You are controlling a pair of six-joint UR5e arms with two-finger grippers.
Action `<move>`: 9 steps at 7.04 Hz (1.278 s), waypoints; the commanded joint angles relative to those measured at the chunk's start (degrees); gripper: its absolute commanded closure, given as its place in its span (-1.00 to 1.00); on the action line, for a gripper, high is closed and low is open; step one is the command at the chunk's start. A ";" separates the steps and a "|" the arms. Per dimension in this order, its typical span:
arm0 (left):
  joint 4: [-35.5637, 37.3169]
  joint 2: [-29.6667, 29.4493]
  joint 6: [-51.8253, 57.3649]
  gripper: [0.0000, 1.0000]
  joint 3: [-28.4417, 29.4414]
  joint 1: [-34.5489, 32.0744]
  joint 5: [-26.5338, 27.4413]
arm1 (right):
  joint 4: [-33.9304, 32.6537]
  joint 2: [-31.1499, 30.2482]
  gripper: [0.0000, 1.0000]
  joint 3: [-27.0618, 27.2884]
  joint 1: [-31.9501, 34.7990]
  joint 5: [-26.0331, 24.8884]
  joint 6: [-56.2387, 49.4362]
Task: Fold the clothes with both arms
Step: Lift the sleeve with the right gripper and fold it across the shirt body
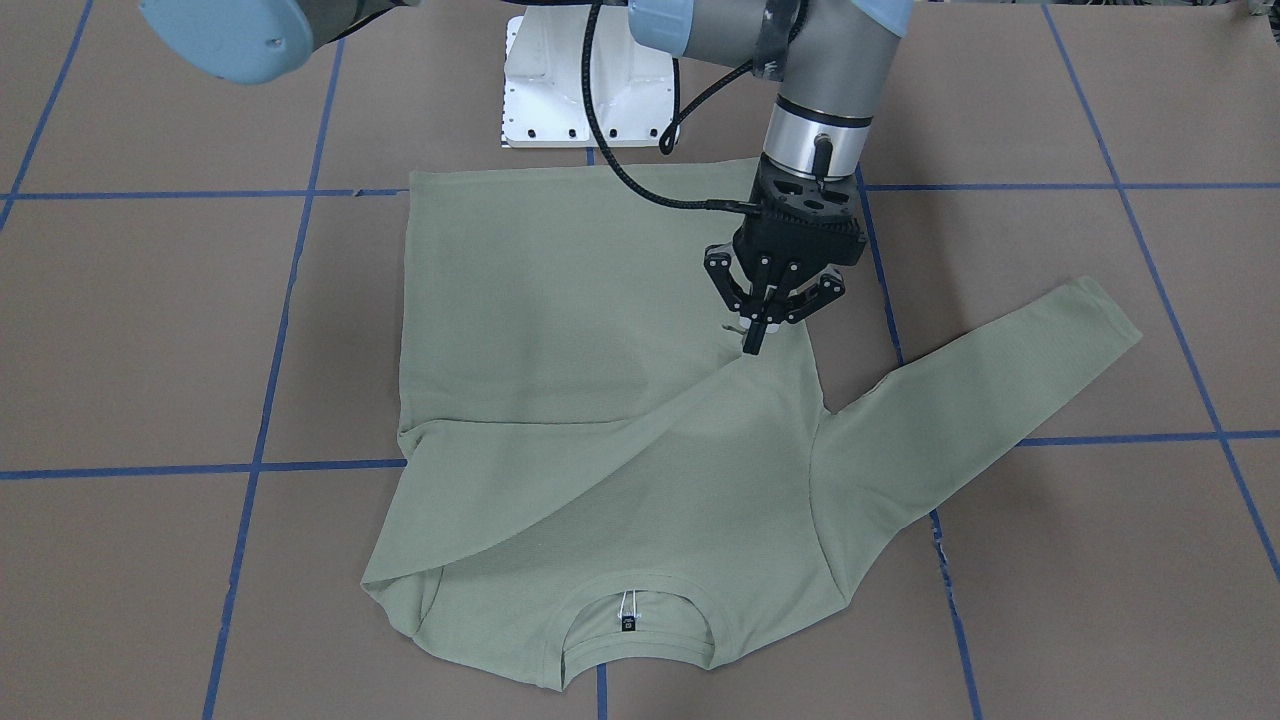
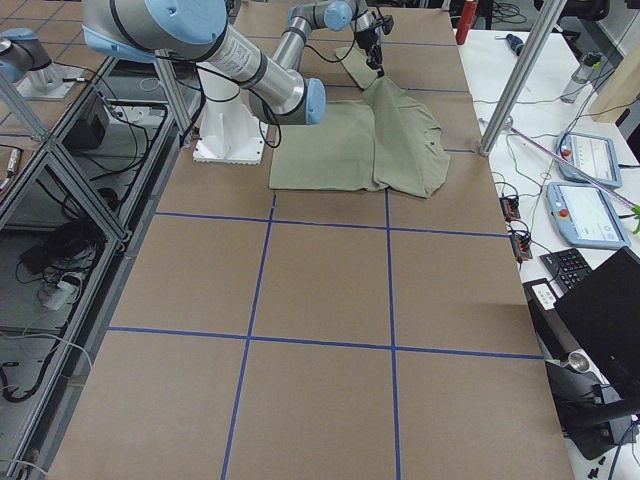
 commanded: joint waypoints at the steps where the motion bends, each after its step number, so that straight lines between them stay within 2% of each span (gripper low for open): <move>1: -0.27 0.05 -0.01 -1.00 0.21 0.02 -0.07 | 4.34 2.25 1.00 -4.79 -1.25 -1.33 -0.40; 2: -0.27 0.04 -0.10 -1.00 0.13 0.02 0.02 | 7.60 2.42 1.00 -7.51 -1.16 -3.50 -0.67; 3: -0.27 0.04 -0.10 -1.00 0.13 0.02 0.02 | 7.98 2.60 1.00 -7.88 -1.07 -3.61 -0.15; 4: -0.27 -0.04 -0.10 -1.00 0.13 0.02 -0.07 | 9.55 3.12 0.01 -8.41 -0.99 -3.61 0.29; 5: -0.27 0.04 -0.10 -1.00 0.13 -0.07 -0.07 | 11.21 4.69 -0.30 -10.50 -0.81 -3.61 1.87; 7: -0.27 0.22 -0.10 -1.00 0.13 -0.07 0.02 | 11.76 7.08 -0.68 -12.02 0.50 -3.44 2.76; 8: -0.27 -0.30 -0.53 -1.00 0.13 0.02 0.02 | 11.76 7.08 -0.96 -12.02 2.42 -1.00 2.76; 9: -0.35 -1.18 -0.62 -1.00 -0.05 0.02 0.02 | 11.32 6.74 -0.98 -11.93 6.97 9.03 1.63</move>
